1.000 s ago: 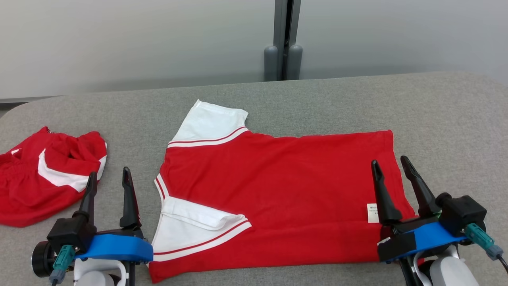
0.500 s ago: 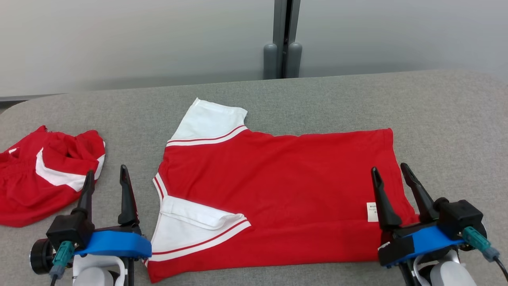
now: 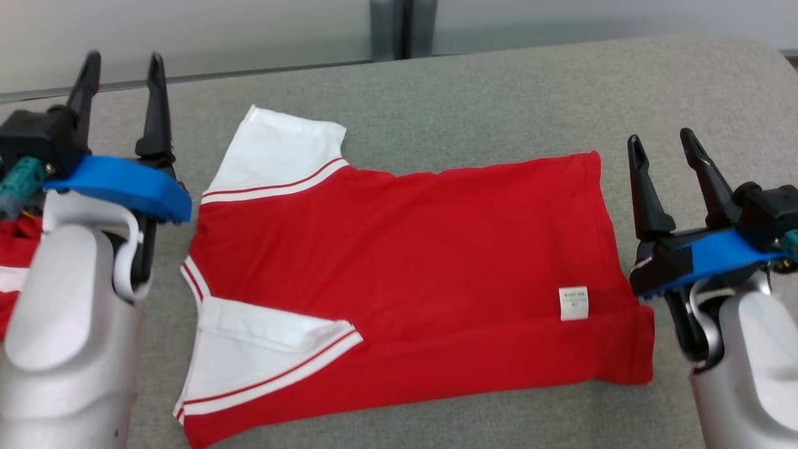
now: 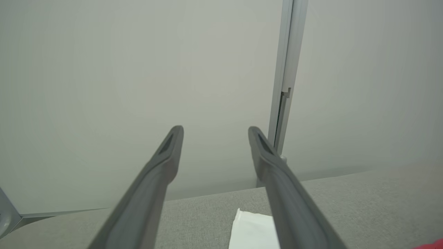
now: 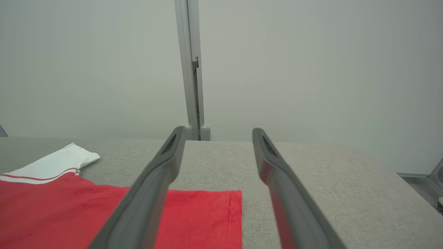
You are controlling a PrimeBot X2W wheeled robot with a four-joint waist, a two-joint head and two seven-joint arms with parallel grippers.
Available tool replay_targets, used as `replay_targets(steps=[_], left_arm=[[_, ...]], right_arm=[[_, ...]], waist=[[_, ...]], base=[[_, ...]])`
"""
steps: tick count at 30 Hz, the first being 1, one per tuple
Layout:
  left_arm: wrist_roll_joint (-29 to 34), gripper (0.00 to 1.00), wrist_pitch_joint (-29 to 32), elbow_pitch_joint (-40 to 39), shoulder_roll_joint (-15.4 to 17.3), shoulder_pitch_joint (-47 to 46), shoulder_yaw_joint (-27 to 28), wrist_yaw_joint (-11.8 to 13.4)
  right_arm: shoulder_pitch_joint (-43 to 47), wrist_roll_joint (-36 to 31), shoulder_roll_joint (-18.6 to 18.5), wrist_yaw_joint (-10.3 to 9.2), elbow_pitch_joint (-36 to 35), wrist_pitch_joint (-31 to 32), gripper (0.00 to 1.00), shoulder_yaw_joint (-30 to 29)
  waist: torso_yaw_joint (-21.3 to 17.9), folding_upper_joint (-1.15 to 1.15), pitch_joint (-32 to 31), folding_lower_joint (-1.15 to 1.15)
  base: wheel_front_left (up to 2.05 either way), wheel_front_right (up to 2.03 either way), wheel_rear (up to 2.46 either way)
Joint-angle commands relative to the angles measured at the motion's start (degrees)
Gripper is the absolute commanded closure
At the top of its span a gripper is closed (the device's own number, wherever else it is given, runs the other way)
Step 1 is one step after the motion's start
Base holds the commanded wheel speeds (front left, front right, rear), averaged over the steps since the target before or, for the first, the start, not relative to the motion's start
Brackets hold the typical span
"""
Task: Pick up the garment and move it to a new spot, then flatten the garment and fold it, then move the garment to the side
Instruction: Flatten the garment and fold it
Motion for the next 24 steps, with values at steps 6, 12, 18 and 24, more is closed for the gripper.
replay_targets(steps=[6,12,18,24], left_arm=[[-0.9,0.00,5.1,5.0,2.8,-12.4,-2.6,-1.3],[-3.0,0.00,10.4,11.4,4.8,-20.7,-6.1,-1.9],[-5.8,0.00,15.1,17.2,7.3,-24.4,-12.7,-1.9],[-9.4,0.00,18.9,22.5,9.3,-25.3,-17.3,-1.8]], right_arm=[[-5.9,1.0,-0.9,0.01,0.6,-0.1,0.00,1.5],[-8.9,2.2,-0.9,0.01,1.4,-1.6,0.00,2.8],[-11.0,3.4,-0.8,0.01,2.7,-2.8,0.00,3.8],[-12.6,4.4,-1.2,0.01,3.7,-3.8,0.00,4.8]], waist=[[-2.7,0.00,6.8,0.00],[-5.5,0.00,11.3,0.00],[-7.3,0.00,14.2,0.00],[-8.3,0.00,16.1,0.00]], base=[[0.00,0.00,0.00],[0.00,0.00,0.00],[0.00,0.00,0.00],[0.00,0.00,0.00]])
